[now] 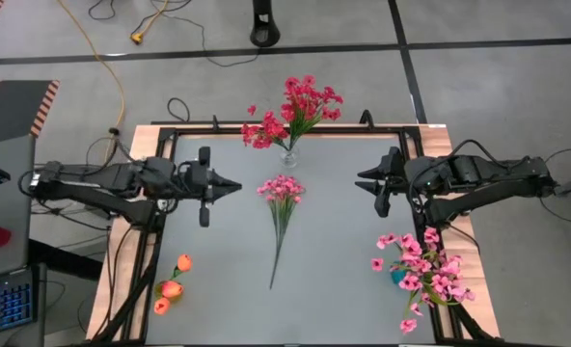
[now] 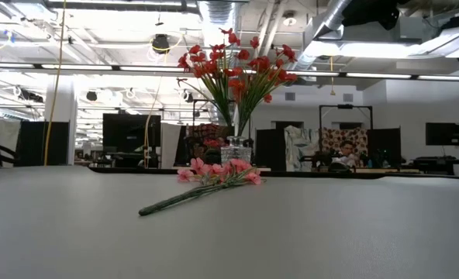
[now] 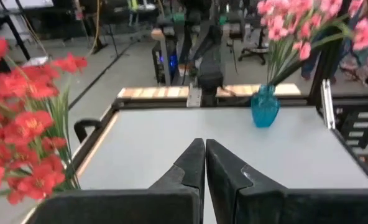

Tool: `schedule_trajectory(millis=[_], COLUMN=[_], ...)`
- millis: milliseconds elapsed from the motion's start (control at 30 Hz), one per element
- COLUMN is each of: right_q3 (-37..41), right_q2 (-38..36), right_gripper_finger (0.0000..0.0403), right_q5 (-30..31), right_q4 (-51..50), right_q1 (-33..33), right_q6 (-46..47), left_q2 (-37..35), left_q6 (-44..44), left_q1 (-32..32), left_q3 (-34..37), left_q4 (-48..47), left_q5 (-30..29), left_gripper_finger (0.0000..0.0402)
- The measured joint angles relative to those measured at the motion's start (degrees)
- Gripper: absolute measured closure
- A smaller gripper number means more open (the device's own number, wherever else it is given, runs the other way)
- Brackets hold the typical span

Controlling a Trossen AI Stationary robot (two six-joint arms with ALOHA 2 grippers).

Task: Sort flowers into vase by color
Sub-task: Put the pink flowers into the blue vase

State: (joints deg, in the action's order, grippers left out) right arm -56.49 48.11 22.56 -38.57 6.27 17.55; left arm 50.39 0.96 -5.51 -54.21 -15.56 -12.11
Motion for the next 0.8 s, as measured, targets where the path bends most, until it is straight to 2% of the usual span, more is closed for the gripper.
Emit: schedule_trajectory(millis=[400,500,800], right_q3=[0.0,0.0,0.0], right_q2=[0.0,0.0,0.0], right_gripper_finger=[0.0255,0.0255,0.0255], right_q5=[0.0,0.0,0.0], right_q4=[0.0,0.0,0.1], right_q1=[0.0,0.0,0.0], right_q6=[0.0,0.0,0.0], left_q2=[-2.5,-3.1,-9.4], left_q6=[-0.1,-0.2,-0.6], left_q1=[4.4,4.8,6.8], left_q3=[16.1,18.5,27.2], left_q4=[16.3,18.1,23.4], left_q5=[3.5,5.3,5.3], left_gripper_finger=[0.0401,0.0401,0.0401])
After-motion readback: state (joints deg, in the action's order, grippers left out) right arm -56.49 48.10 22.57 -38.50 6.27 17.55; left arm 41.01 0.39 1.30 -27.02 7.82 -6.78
